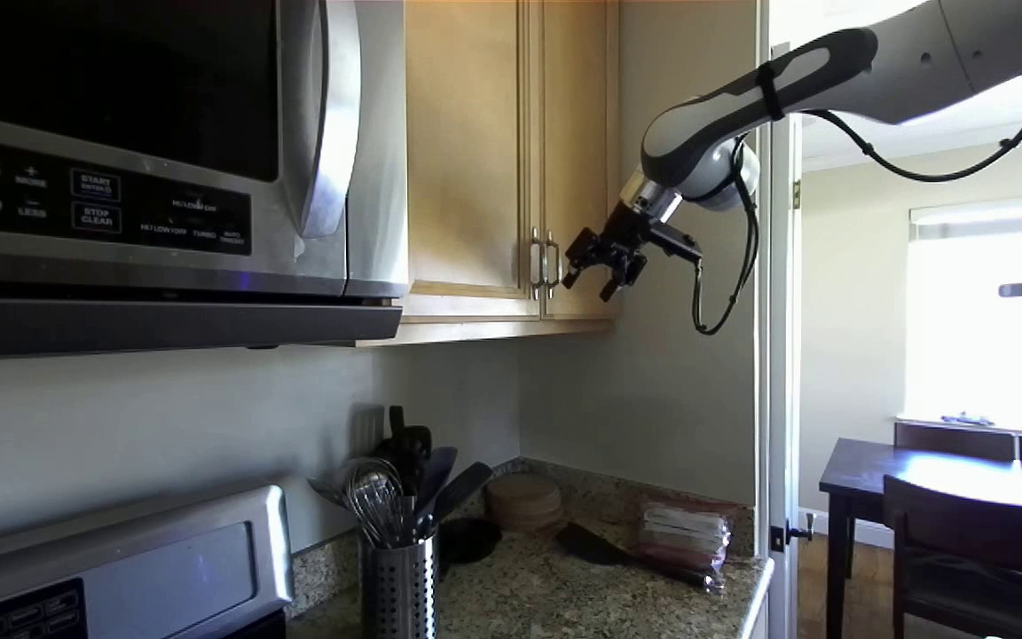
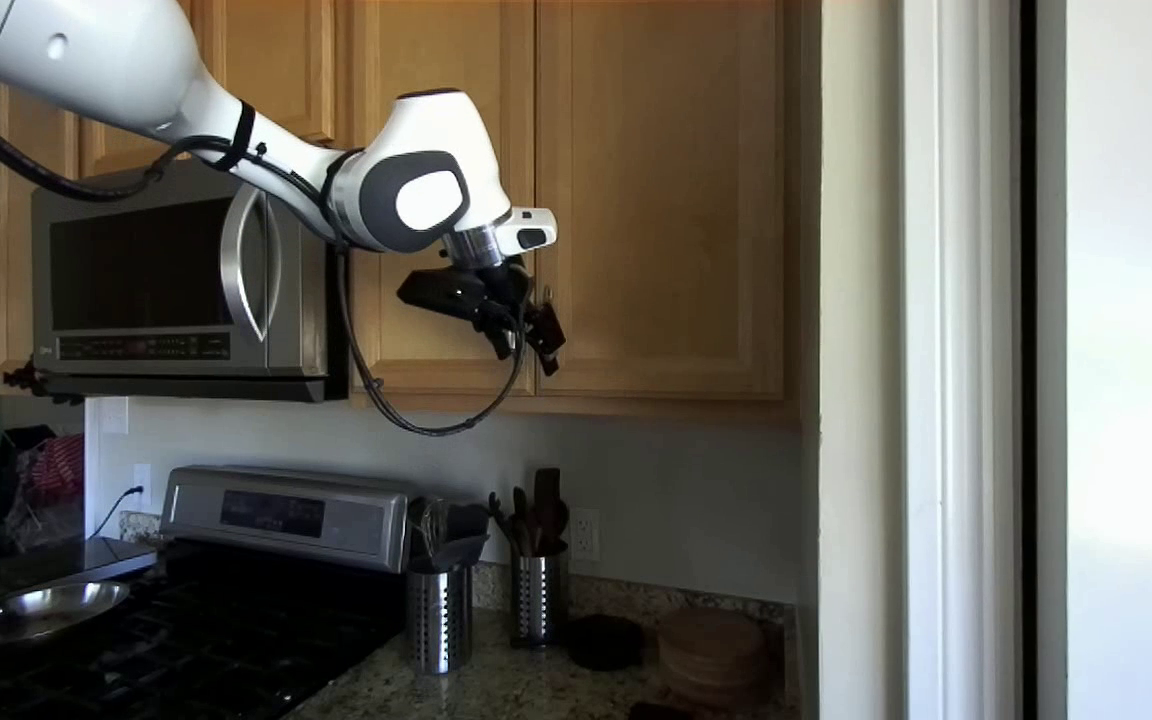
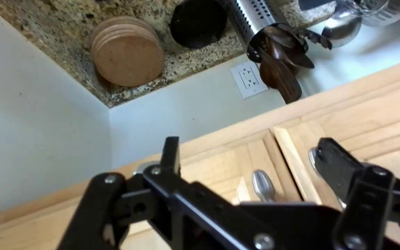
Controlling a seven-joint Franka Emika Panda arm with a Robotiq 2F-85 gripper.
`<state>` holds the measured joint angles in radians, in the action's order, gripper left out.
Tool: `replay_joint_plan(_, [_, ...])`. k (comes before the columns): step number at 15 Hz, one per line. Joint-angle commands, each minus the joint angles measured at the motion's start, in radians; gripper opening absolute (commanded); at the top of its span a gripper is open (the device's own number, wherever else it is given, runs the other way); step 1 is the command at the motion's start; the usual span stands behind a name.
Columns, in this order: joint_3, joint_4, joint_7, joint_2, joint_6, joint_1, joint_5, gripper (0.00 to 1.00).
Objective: Open the cabinet door
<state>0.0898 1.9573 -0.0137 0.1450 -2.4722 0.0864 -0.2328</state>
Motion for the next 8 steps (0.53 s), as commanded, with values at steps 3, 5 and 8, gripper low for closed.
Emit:
replay_joint_plan(3, [0.023, -0.037, -0.123, -0.019, -0.144, -0.03, -0.123, 1.0])
replay_joint_plan(5, [0.023, -0.04, -0.183, -0.021, -0.199, -0.047, -0.175, 1.0])
replay_joint_plan(8, [0.011, -0.049, -0.271, -0.032, -0.255, -0.057, -0.237, 0.75])
